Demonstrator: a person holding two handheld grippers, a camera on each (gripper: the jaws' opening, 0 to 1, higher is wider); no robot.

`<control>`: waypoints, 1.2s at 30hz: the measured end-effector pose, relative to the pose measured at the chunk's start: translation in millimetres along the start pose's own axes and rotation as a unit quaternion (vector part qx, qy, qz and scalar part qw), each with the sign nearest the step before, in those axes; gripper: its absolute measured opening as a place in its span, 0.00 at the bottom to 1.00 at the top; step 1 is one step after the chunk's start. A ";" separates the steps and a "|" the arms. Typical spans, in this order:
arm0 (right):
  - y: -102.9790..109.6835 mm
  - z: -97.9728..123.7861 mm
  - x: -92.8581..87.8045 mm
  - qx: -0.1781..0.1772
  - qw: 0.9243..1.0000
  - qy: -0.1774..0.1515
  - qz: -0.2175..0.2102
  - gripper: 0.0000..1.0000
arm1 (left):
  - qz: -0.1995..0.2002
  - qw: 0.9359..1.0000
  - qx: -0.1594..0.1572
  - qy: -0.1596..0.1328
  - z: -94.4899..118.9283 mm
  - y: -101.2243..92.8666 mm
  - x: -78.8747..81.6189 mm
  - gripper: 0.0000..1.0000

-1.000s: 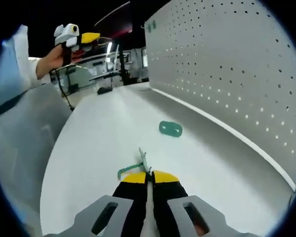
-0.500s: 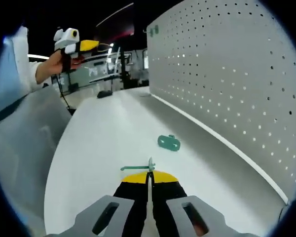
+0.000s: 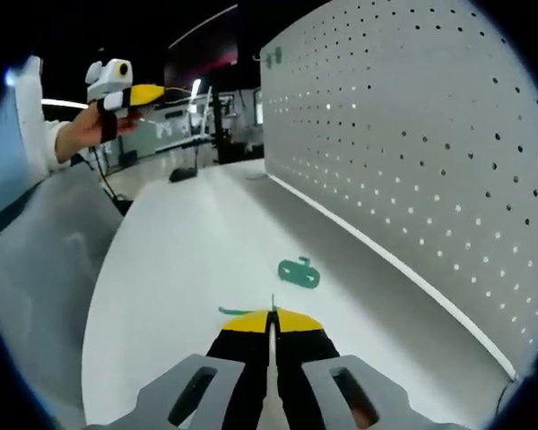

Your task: Insert the hook assembly into the mounting plate slot until the hook locks in place.

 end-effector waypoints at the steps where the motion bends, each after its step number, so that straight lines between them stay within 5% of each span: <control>1: -1.6 0.3 1.2 0.001 1.000 -0.002 -0.006 0.00 | 0.000 1.000 -0.001 0.000 0.2 -0.6 -0.4 0.57; 18: -7.0 3.6 10.4 -0.023 0.999 -0.005 -0.040 0.00 | 0.004 1.000 -0.020 0.001 2.4 -12.5 -5.6 0.56; 36: 4.7 13.1 69.1 -0.051 0.998 -0.028 -0.022 0.00 | 0.009 0.999 -0.032 -0.019 11.1 -19.0 2.9 0.55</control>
Point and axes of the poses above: the point that each gripper's makers call its tool centre point, and the gripper's own axes: z roughly backward along the fingers, y roughly to its left, x roughly out of its top, the point moved 3 cm from there along z, roughly backward along the fingers, and after that the axes turned 14 degrees about x, right-handed, at the moved point
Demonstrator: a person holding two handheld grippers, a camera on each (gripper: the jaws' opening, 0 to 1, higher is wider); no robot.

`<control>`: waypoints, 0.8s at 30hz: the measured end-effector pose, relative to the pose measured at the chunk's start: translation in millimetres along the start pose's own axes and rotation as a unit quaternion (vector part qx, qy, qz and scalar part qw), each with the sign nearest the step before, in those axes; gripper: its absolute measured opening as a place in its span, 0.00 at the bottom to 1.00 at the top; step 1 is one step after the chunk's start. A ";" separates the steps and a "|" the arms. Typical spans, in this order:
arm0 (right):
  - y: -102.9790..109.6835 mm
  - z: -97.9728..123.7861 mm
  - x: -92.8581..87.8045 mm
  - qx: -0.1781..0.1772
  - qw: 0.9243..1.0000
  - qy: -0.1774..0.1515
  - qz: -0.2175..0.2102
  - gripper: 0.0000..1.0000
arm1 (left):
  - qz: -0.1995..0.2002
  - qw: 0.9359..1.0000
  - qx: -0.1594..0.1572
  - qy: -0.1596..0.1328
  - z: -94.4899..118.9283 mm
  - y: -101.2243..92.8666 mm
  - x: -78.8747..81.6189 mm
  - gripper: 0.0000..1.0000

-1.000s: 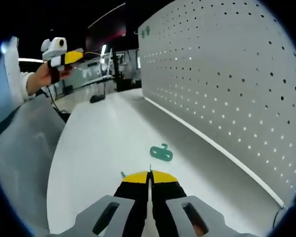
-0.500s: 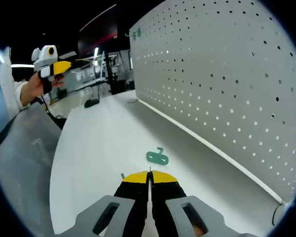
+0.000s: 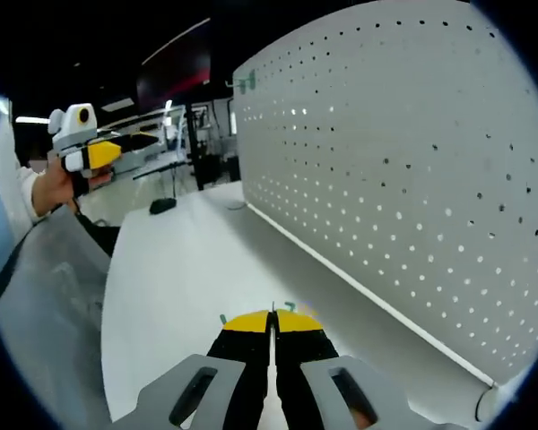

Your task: Insert the hook assembly into the mounting plate slot until the hook locks in place.

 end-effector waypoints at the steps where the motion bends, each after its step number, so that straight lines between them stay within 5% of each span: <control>1: 3.2 -0.1 5.6 0.000 1.000 -0.002 0.006 0.00 | 0.000 1.000 0.000 -0.002 1.1 -0.6 0.8 0.55; 13: 29.5 -0.9 56.4 -0.003 0.999 -0.018 0.040 0.00 | -0.003 1.000 -0.014 -0.013 11.0 -9.3 5.3 0.55; 24: 56.2 -1.4 101.5 -0.005 0.998 -0.063 0.024 0.00 | -0.008 1.000 -0.020 -0.023 16.2 -15.3 6.9 0.53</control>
Point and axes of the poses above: the point that each gripper's makers call its tool centre point, and the gripper's own axes: z roughly backward along the fingers, y roughly to its left, x roughly out of its top, the point moved 3 cm from there along z, roughly backward along the fingers, and after that the axes turned 14 degrees about x, right-handed, at the moved point
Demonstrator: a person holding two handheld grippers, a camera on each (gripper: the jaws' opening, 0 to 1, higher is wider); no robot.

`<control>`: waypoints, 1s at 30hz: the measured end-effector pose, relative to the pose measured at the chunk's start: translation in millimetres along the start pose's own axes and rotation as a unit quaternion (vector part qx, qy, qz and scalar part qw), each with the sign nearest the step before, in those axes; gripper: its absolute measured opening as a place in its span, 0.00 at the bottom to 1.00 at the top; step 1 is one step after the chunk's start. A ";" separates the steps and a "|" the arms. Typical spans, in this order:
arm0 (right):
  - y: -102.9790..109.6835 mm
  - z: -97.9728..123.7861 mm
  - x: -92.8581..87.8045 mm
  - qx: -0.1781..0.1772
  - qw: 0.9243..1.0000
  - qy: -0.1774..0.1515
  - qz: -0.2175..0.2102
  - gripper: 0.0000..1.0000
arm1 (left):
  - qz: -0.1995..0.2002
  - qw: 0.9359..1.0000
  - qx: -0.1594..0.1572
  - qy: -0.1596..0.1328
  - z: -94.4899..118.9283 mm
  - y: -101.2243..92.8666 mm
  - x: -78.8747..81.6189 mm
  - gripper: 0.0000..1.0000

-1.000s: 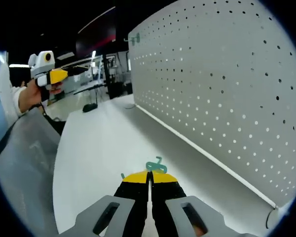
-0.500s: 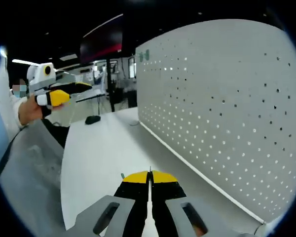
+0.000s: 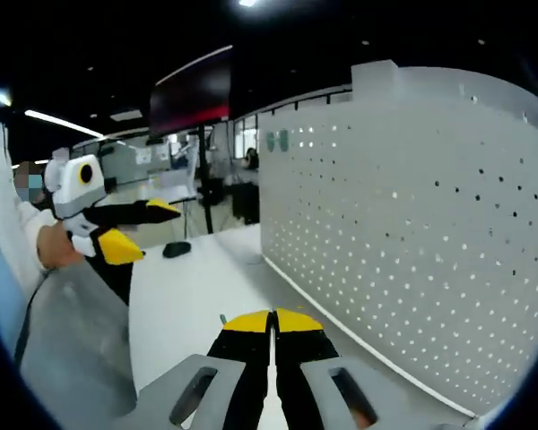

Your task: Insert the hook assembly into the mounting plate slot until the hook locks in place.

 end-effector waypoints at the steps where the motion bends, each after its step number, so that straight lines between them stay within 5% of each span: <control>1: 2.6 -0.6 5.1 0.002 1.000 -0.004 0.004 0.00 | -0.001 1.000 -0.001 -0.001 0.0 -0.5 0.1 0.52; 12: 32.5 -15.3 35.2 0.020 0.999 -0.023 0.016 0.00 | -0.013 1.000 -0.016 -0.011 -0.6 -11.8 2.8 0.44; 30: 54.8 -33.2 47.8 0.027 0.999 -0.046 0.000 0.00 | -0.023 0.999 -0.017 -0.032 -11.5 -23.5 10.3 0.26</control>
Point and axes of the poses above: the point that each gripper's makers call its tool centre point, and the gripper's own axes: z roughly backward along the fingers, y roughly to its left, x roughly out of its top, the point moved 3 cm from there along z, roughly backward along the fingers, and after that the axes turned 14 degrees about x, right-handed, at the moved point
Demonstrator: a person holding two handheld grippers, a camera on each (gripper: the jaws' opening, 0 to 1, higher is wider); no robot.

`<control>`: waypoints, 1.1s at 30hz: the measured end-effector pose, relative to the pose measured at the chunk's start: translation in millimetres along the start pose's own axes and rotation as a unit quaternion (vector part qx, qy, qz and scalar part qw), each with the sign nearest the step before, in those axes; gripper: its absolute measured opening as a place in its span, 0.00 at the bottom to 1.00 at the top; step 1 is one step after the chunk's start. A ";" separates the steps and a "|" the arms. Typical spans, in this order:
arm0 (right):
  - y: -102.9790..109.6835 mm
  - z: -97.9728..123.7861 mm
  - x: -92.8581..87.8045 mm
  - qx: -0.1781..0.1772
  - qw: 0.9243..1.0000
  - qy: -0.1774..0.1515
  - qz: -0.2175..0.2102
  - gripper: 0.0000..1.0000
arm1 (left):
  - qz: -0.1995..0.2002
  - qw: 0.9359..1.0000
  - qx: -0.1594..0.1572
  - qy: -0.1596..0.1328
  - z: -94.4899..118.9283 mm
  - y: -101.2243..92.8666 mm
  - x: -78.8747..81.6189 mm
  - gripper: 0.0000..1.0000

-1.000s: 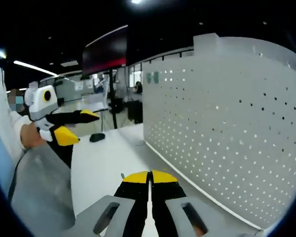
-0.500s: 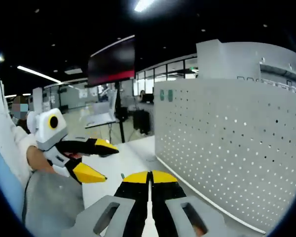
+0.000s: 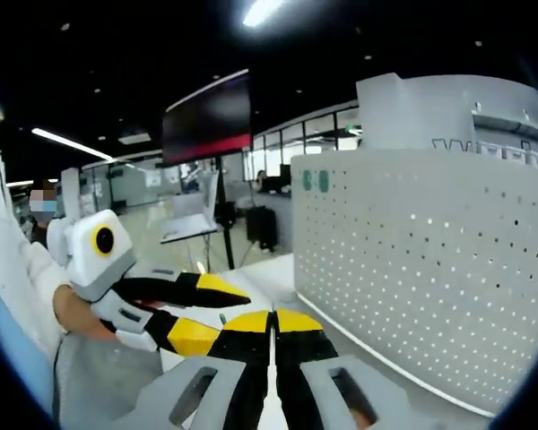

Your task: Insert the hook assembly into the mounting plate slot until the hook locks in place.

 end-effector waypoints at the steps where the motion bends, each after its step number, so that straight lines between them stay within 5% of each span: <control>1: 0.1 -0.9 0.2 0.000 1.000 0.000 -0.003 0.00 | -0.001 1.000 0.004 -0.004 -0.3 1.4 1.0 0.26; 33: 11.4 -8.6 6.1 0.012 0.999 -0.016 -0.032 0.00 | -0.050 0.998 0.009 -0.026 -2.2 2.8 3.6 0.05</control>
Point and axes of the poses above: the point that each gripper's makers call its tool centre point, and the gripper's own axes: z roughly backward along the fingers, y roughly to its left, x roughly out of its top, the point moved 3 cm from there along z, roughly backward along the fingers, and after that the axes turned 14 degrees about x, right-handed, at the moved point
